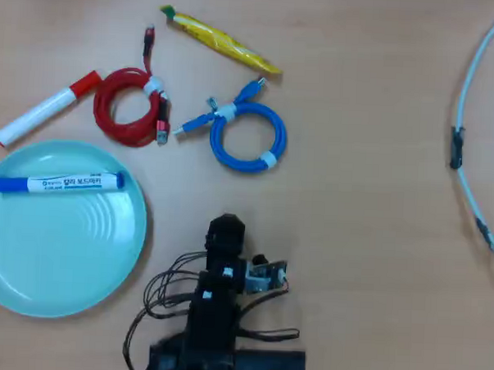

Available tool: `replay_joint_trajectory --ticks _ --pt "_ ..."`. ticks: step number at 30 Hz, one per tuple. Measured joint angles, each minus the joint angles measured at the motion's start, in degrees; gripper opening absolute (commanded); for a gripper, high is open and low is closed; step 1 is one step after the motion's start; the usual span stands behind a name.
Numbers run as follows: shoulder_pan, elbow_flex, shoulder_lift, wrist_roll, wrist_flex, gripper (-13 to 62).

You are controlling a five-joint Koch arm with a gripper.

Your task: Pick up the blue pen and put it in the green bowl

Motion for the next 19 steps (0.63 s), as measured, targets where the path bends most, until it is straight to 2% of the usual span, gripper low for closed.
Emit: replay_joint_trajectory --ticks 19 --pt "-0.6 0.0 -0.1 0.0 0.0 -6.5"
